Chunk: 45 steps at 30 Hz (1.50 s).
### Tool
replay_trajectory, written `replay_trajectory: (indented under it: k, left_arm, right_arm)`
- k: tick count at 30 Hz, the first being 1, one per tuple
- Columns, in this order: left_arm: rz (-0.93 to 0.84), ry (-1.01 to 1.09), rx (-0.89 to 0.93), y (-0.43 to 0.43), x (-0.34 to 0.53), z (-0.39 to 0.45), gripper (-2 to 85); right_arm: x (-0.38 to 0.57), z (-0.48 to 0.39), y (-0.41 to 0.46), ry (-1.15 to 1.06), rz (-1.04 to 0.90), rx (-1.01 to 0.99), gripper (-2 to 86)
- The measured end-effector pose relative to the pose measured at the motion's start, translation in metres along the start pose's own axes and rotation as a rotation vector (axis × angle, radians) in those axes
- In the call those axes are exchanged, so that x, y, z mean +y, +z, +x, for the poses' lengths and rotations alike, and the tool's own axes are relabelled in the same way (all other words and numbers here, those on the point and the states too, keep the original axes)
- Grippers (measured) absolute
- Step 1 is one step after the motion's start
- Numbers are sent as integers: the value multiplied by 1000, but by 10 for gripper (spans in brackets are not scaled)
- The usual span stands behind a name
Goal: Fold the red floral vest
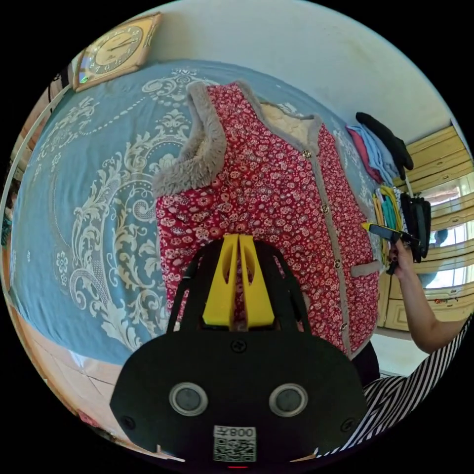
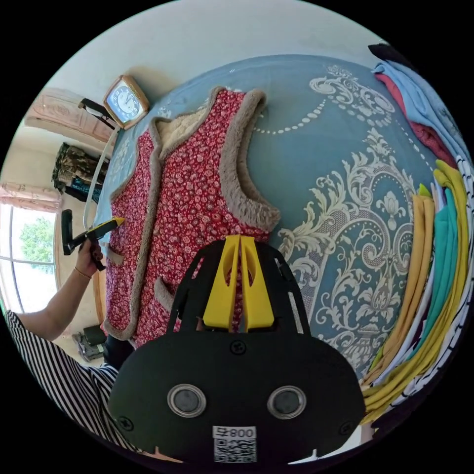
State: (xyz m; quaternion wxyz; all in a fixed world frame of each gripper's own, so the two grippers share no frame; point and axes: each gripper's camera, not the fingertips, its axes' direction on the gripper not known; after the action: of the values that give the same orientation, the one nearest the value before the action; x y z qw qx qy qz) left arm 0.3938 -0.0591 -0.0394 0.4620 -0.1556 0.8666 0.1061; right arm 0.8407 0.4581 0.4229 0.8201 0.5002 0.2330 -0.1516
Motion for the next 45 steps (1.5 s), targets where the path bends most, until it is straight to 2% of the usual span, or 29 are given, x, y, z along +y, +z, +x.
replay_trajectory:
  k: [2,5,7,9,10,11,13,15,17,20,24,27,30,33,36,40,45]
  left_arm:
    - [115,5,52,-7,-11,2,1]
    - [196,28,60,-4,-50,8,1]
    - [203,47,23,8,-77,11,2]
    - [192,62,-96,25,-99,15,2]
    - [139,86,-168,43,-109,17,2]
    - [88,111,-183,61,-115,17,2]
    - [160,114,-176,61,-114,17,2]
    - [147,95,-138,58,-120,16,1]
    - [233,125,-62,46,-134,19,1]
    - [315,160,-41,39,-175,26,2]
    - [271,158,-97,60,-236,29,3]
    - [111,135,-123,102,-275,22,7]
    - [156,89,-22,103,-278,15,13]
    - [239,189,20,85,-273,19,43]
    - [290,308,85,68,-279,21,107]
    - [205,361,17,69,-309,20,136]
    - [-62,406,-72,104,-342,25,134]
  right_arm:
    - [-9,-7,-20,-14,94,2,0]
    - [-44,-27,-28,-95,138,-67,1]
    - [-69,-43,-17,-141,114,-19,1]
    - [-89,-55,6,-176,20,59,1]
    - [-95,-60,23,-200,-47,97,1]
    - [-94,-65,20,-213,5,100,1]
    - [-92,-66,14,-216,4,87,1]
    - [-90,-69,3,-224,29,71,1]
    - [-99,-74,-16,-228,118,74,1]
    - [-135,-84,-32,-247,192,99,1]
    - [-189,-95,-28,-255,190,227,3]
    - [-223,-89,5,-219,25,247,5]
    - [-222,-87,2,-225,56,179,14]
    - [-212,-95,-15,-328,104,181,39]
    - [-212,-100,-31,-394,139,155,94]
    - [-231,-103,-29,-443,40,156,115]
    - [-247,-104,-10,-470,-90,169,127]
